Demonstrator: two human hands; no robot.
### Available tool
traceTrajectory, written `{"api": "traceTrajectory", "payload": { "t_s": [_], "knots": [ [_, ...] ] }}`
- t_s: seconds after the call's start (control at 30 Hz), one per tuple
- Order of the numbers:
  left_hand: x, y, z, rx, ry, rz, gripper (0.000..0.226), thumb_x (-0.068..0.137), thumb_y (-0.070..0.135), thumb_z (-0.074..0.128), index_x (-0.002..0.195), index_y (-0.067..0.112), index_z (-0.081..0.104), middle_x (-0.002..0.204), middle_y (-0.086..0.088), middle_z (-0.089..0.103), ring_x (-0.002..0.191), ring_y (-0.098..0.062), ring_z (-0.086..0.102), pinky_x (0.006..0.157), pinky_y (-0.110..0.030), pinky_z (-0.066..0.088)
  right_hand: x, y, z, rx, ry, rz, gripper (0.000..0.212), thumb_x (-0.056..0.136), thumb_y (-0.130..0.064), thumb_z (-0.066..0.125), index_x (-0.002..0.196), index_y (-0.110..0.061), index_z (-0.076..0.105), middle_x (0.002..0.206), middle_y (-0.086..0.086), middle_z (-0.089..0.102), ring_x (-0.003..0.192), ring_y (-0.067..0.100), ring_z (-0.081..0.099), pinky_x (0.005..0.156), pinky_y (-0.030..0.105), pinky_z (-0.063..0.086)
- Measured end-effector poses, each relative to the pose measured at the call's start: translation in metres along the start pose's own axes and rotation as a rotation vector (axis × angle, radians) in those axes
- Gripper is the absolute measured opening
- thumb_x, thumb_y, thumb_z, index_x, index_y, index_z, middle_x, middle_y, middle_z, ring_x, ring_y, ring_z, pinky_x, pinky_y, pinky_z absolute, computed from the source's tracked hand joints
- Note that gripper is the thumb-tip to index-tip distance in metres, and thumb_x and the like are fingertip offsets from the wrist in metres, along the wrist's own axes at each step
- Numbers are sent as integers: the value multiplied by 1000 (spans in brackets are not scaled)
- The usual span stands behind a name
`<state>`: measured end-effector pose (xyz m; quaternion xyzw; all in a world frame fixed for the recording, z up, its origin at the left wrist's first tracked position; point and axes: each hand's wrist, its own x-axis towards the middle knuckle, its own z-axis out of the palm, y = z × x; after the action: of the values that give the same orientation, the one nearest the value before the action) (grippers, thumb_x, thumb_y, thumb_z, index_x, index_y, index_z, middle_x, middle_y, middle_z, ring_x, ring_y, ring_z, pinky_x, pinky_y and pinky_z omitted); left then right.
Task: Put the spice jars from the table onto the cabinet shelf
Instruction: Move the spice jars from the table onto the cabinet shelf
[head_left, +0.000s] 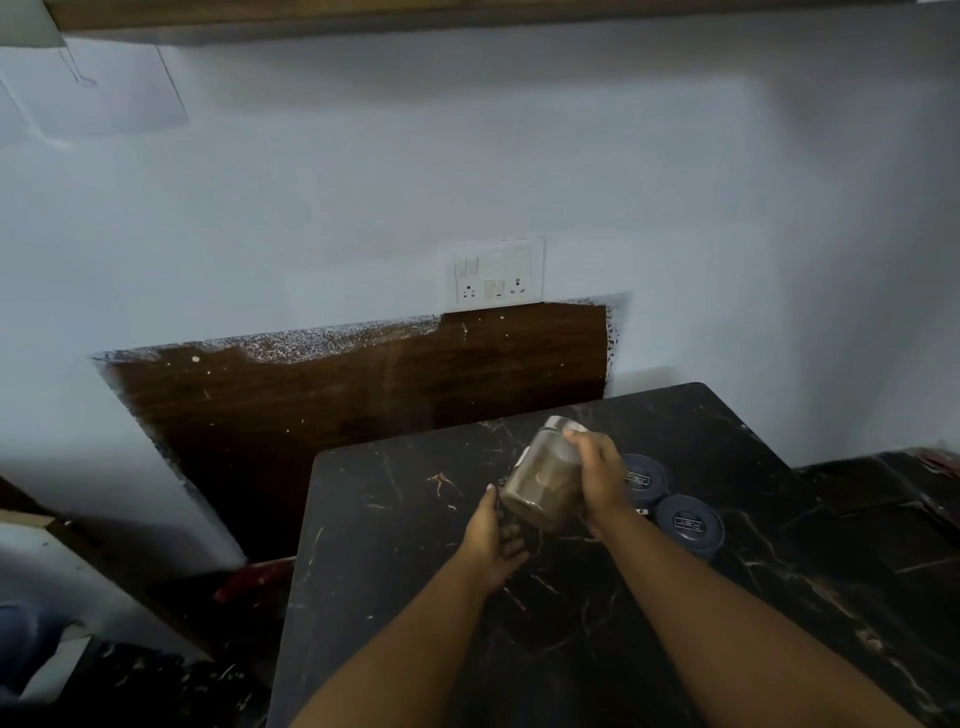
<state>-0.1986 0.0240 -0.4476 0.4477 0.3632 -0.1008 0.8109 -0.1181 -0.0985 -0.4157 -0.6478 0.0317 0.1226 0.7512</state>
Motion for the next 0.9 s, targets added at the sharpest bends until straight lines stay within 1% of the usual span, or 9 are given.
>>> {"api": "traceTrajectory", "payload": {
  "t_s": [0.07, 0.13, 0.3, 0.47, 0.57, 0.63, 0.77, 0.83, 0.9],
  "knots": [
    [-5, 4, 9, -79, -81, 9, 58, 92, 52, 50, 129, 8, 54, 128, -18, 59, 119, -33, 54, 100, -43, 44, -3, -3, 9, 70, -16, 7, 48, 83, -43, 63, 115, -8, 58, 111, 20, 64, 96, 32, 65, 75, 41, 55],
    [-9, 9, 17, -186, -137, 7, 52, 93, 45, 50, 129, 8, 57, 123, -19, 64, 115, -32, 59, 93, -41, 49, -3, -4, 14, 153, -62, 45, 57, 77, -49, 64, 114, -7, 63, 111, 26, 65, 96, 36, 66, 81, 49, 54],
    [-15, 15, 22, -333, -303, -23, 50, 97, 38, 46, 130, 2, 57, 123, -24, 64, 117, -33, 61, 103, -41, 47, -9, -12, 17, 157, -28, 86, 53, 78, -50, 58, 109, -9, 68, 101, 20, 72, 93, 35, 70, 82, 50, 56],
    [-15, 18, 20, -281, -285, 23, 51, 97, 42, 48, 131, 4, 55, 121, -24, 65, 116, -33, 62, 102, -42, 48, -10, -15, 9, 134, 31, 151, 37, 89, -46, 56, 110, -17, 66, 102, 15, 73, 92, 34, 72, 86, 57, 55],
    [-14, 18, 20, -243, -277, 52, 58, 86, 47, 64, 129, 9, 57, 119, -19, 68, 110, -29, 66, 82, -37, 57, -14, -14, 6, 217, 20, 231, 37, 94, -43, 49, 108, -14, 66, 104, 15, 72, 96, 34, 70, 93, 52, 52],
    [-17, 20, 22, -226, -285, 97, 72, 73, 47, 77, 132, 12, 54, 121, -17, 68, 109, -30, 67, 77, -38, 57, -17, -14, 5, 287, 2, 274, 38, 96, -38, 44, 109, -9, 65, 104, 17, 69, 94, 34, 67, 88, 46, 52],
    [-15, 27, 26, -246, -299, 183, 96, 57, 41, 90, 138, 16, 44, 128, -20, 62, 110, -34, 65, 77, -45, 58, -23, -14, 9, 314, 11, 286, 37, 96, -36, 41, 105, -8, 64, 98, 17, 68, 86, 30, 66, 74, 39, 52],
    [-15, 32, 27, -257, -318, 200, 101, 54, 40, 92, 139, 17, 44, 130, -20, 61, 113, -34, 64, 82, -47, 57, -23, -16, 11, 298, 7, 275, 37, 96, -36, 41, 105, -8, 65, 101, 17, 68, 88, 30, 66, 78, 41, 52],
    [-18, 36, 28, -253, -324, 221, 90, 64, 43, 86, 139, 16, 45, 129, -19, 62, 115, -34, 63, 90, -48, 55, -22, -16, 14, 293, -7, 261, 37, 96, -36, 42, 106, -9, 66, 102, 17, 70, 92, 31, 67, 87, 45, 51]
  ]
}}
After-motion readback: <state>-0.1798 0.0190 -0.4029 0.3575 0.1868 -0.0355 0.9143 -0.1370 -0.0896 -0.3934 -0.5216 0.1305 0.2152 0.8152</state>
